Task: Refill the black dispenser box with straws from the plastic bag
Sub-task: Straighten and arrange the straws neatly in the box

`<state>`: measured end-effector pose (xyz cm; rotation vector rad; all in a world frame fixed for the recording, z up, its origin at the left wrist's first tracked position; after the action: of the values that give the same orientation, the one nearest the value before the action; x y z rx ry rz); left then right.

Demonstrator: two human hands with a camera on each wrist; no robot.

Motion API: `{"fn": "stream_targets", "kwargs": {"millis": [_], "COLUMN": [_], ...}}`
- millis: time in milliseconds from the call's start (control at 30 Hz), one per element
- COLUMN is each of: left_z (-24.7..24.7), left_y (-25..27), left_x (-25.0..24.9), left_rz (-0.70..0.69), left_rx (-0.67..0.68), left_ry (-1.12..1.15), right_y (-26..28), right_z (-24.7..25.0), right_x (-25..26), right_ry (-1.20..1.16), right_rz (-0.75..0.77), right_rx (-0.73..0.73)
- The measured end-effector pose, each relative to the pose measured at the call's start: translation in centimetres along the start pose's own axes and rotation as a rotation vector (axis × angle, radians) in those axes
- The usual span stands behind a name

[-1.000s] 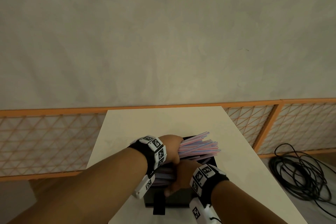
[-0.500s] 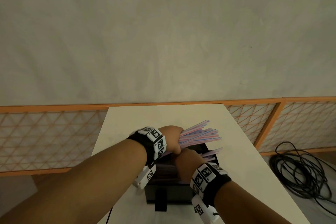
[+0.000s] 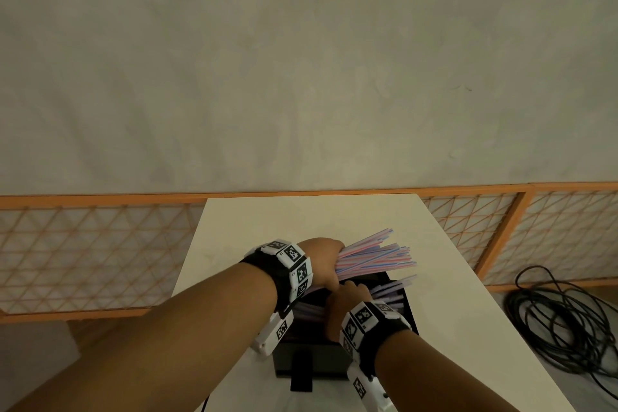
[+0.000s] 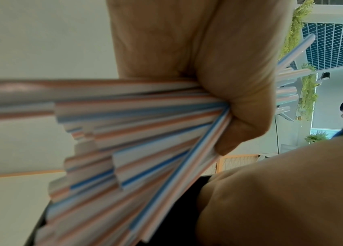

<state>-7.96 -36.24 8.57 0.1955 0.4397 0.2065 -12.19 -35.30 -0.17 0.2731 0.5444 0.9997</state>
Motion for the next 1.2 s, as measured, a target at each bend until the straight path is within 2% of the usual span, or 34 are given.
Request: {"fn": "stream_targets", "kwargs": {"millis": [133,400,633,833,1033,1200], "left_z": [0.0,-0.3,-0.1,-0.5,0.3,0.8], "left_y": [0.0,0.1,0.2,0.2,0.3,0.4], "left_x": [0.0,-0.2,-0.2,-0.1,-0.3,-0.3], "left_rz": [0.001,-0.010,-0.011,-0.011,-0.007,-0.002], "left_rx": [-0.003,-0.005,-0.019,-0.017,-0.030,-0.042], "left_ry": [0.001,-0.004,0.012,0.016,0.024,0.035], "right_y": [0.3,0.1,-0.2,0.5,1.8,1.9], "right_z": [0.1,-0.6,-1.2,-0.3,1.6,1.7], "right_x": [0.2,-0.4,-0.7,-0.4,-0.2,0.1], "right_ry": [0.023,-0.139,-0.070,-0.157,-0.074,-0.258], "right_rz": [0.000,-0.045,-0.070,-0.013,0.058,0.143], "right_rx": [-0.013,0.013,0.026,-0.034,-0.172,-0.163]}}
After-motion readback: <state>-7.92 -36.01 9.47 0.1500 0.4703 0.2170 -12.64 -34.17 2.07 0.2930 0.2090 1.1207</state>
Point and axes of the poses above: each hand's wrist, its own y-axis away from the middle knuckle, its own z-axis out of the back of the hand, x = y × z, the point moved 10 cm from there along -y, towards the middle knuckle, and after that the axes turned 7 degrees about -z, right-handed, at the moved point
